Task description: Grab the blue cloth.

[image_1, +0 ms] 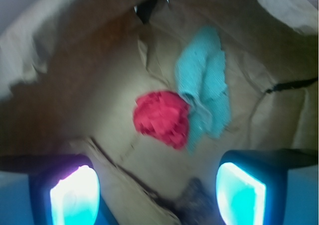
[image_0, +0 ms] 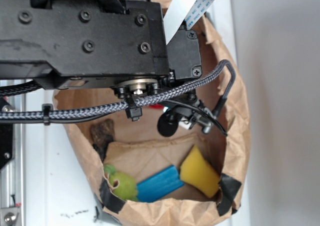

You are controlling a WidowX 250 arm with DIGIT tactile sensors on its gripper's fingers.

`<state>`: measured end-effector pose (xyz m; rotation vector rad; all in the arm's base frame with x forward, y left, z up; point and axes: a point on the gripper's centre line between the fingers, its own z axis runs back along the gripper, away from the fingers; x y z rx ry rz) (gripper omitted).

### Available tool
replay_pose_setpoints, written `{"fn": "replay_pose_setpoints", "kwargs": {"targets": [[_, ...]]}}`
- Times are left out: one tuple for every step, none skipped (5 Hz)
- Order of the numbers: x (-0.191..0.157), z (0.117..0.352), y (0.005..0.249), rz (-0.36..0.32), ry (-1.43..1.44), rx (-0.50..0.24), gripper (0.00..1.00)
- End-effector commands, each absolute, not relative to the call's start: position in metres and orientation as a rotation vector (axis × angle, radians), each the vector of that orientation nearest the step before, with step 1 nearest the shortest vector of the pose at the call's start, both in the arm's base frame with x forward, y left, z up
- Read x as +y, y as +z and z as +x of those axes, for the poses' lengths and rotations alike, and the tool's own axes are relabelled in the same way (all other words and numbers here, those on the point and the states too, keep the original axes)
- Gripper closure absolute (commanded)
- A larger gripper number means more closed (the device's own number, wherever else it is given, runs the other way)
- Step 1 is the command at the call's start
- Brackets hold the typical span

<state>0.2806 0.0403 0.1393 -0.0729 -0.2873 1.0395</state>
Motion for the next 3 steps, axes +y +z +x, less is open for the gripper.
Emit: {"fn": "replay_pose_setpoints", "kwargs": {"targets": [[0.074,0.287,0.121,-0.031,1.152,-0.348,0.0],[0.087,0.292,0.106,0.025,1.196,-0.362,0.0],[0.097,0.27,0.099,0.066,1.21,-0.356,0.0]]}}
